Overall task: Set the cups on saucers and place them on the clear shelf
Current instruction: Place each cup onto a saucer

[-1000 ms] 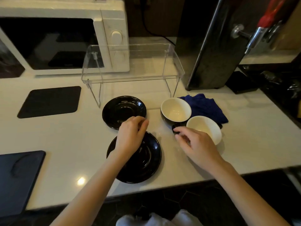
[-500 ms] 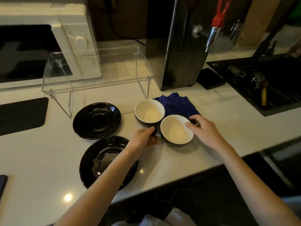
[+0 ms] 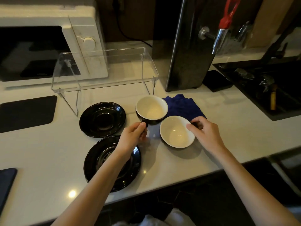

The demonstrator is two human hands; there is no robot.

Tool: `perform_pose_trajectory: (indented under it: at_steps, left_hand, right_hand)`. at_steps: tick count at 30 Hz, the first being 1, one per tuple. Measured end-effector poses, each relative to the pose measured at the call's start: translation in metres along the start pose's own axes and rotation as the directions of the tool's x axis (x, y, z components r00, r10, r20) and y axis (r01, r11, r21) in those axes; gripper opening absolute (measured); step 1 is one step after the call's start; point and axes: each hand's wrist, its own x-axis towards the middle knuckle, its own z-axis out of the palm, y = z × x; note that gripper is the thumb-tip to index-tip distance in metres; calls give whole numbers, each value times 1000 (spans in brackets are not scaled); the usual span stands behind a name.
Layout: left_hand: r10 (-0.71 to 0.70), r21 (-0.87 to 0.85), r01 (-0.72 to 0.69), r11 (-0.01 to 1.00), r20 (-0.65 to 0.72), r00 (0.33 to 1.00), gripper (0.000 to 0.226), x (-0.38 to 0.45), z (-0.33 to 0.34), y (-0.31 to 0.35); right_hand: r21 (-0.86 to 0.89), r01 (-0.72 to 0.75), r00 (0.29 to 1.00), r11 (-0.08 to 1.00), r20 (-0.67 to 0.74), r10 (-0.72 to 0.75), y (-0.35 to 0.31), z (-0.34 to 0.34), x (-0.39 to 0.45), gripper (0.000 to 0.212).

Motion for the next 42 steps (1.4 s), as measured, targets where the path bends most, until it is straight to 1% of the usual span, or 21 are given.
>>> perform_pose_trajectory:
  at_steps: [3,6,8,15,22,27,31,37,42]
  left_hand:
    - [58,-26,-58,998,0,998,27,-4,-20,10]
    - [93,-14,-94,995,-42,995,26,-7,-41,14]
    - [95,-42,-98,994,-74,993,25,-10,-54,14]
    - [40,-68,-52,996,-168,985,26,-19,-102,1]
    - [-32,-90,16,996,-181,983,28,-20,-125,-10]
    - [-91,-120,71,990,-171,981,29,-16,-126,-13]
    - [-114,-95,95,991,-216,970,29,-14,-123,-13]
    - [-151,-141,116,983,-269,951,28,-9,-123,-8]
    - [-154,-55,145,988,-256,954,27,-8,-120,-7]
  right_hand:
    - [45,44,999,998,17,-44,-17,5,2,16]
    - [73,124,991,990,30,-127,-40,15,5,15]
    - [90,164,984,982,56,-169,-55,26,6,14]
    - [165,213,952,963,188,-243,-86,69,-2,16]
    - [147,260,906,954,305,-294,-100,98,-20,19]
    - [108,262,886,959,367,-284,-107,106,-31,22]
    - [90,245,890,965,373,-261,-109,108,-36,22]
    - [93,220,902,971,360,-239,-108,108,-39,26]
    - [133,207,923,969,303,-238,-106,109,-40,27]
